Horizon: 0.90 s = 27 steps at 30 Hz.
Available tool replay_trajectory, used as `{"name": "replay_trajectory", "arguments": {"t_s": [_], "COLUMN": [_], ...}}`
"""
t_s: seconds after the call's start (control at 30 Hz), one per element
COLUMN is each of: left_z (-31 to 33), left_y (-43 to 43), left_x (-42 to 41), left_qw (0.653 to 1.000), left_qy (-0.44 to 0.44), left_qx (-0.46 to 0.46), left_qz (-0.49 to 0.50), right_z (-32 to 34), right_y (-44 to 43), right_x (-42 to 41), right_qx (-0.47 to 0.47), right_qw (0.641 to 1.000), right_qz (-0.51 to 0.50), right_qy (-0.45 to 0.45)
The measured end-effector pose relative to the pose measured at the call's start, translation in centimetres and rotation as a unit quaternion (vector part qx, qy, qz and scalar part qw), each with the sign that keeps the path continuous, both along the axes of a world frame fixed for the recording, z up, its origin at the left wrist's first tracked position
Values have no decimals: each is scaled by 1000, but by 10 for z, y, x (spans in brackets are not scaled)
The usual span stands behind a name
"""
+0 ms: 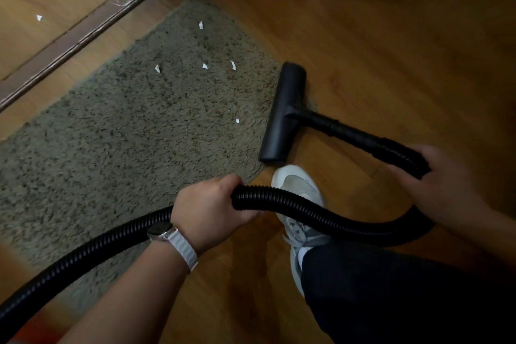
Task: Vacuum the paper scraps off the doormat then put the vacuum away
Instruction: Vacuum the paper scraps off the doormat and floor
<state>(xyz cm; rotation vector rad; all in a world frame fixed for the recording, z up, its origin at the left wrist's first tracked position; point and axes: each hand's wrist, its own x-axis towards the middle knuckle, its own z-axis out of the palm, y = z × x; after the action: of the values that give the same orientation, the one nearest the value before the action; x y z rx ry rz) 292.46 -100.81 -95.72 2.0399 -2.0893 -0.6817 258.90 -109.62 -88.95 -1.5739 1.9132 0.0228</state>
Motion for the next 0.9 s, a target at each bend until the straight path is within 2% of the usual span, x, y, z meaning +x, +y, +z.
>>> {"name": "replay_trajectory", "arguments": {"t_s": [0.27, 0.63, 0.9], "left_z": [1, 5, 5], "left_y": [1, 0, 0], "left_x": [5, 2, 5], "left_qw": [1000, 1000, 1000], "left_qy": [1, -2, -5], "left_qx": [-18, -25, -17], "left_qz": [-18, -12, -18], "right_z": [-5, -11, -21], "right_y": [15, 23, 6], "right_x": [5, 0, 8], "right_qx": [56, 101, 53], "right_qw": [998, 990, 992], "right_qz": [14, 90, 111], "right_qy": [7, 45, 12]}}
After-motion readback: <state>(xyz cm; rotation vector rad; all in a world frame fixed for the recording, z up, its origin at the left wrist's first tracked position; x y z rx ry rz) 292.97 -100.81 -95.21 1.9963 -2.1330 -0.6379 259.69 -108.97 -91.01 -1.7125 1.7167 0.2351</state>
